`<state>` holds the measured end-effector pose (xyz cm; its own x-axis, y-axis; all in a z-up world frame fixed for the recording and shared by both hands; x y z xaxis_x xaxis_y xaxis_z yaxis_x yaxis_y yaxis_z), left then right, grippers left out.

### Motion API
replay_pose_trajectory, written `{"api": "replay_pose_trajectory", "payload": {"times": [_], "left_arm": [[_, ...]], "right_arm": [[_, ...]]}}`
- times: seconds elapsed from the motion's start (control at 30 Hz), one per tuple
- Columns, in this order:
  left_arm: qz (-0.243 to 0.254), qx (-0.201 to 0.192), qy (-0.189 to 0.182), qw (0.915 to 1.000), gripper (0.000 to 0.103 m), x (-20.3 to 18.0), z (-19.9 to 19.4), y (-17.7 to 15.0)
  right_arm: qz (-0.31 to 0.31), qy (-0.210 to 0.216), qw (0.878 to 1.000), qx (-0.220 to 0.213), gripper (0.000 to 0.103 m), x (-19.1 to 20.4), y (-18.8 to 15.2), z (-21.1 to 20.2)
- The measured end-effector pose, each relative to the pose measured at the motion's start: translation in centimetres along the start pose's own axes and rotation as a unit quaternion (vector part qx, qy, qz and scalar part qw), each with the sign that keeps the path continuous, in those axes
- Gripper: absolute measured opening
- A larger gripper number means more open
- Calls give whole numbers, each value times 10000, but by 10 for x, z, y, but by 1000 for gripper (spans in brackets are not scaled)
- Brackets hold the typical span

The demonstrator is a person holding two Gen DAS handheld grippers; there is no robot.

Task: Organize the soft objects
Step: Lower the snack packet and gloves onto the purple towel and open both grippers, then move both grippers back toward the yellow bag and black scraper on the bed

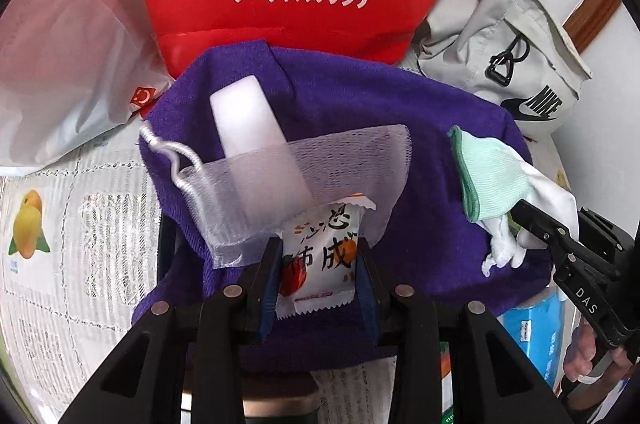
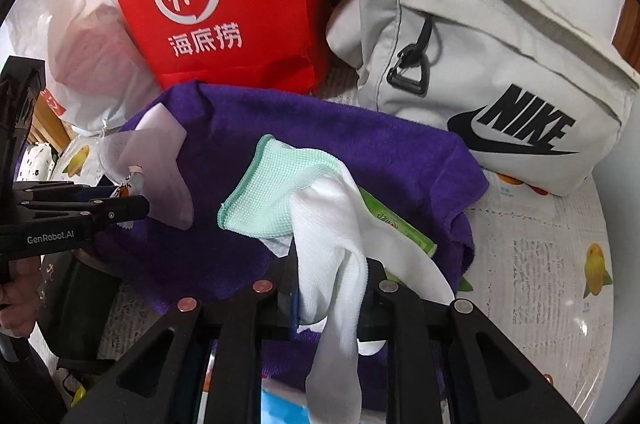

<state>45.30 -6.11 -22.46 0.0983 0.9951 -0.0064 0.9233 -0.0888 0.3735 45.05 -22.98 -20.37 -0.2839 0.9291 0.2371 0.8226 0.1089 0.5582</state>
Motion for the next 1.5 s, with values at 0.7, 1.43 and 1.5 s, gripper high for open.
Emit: {"api": "replay_pose_trajectory", "payload": {"times": [0.7, 1.43, 1.5], "left_arm": [[-162, 14, 5, 9999, 67, -2, -30, -6], [-169, -416, 218, 9988, 67, 31, -130, -132], [-221, -446, 226, 9985, 67, 35, -138, -147]], "right_arm": [[-28, 28, 9995, -327, 73, 4, -5, -36], [-5, 340, 9969, -712, 73, 73, -106, -144], [-63, 450, 9964, -714, 73, 82, -123, -153]]}}
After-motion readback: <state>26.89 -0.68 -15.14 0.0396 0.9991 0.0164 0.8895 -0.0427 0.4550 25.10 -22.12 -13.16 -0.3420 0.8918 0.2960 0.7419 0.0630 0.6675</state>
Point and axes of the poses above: each gripper's, at about its wrist camera, not at the fingertips, and z roughly the way its jaws point, x to its left, y to its top, the point moved 9 cm from there along z, roughly the way its jaws point, and after that the axes turned 11 degrees about y, right-handed, at the moved point
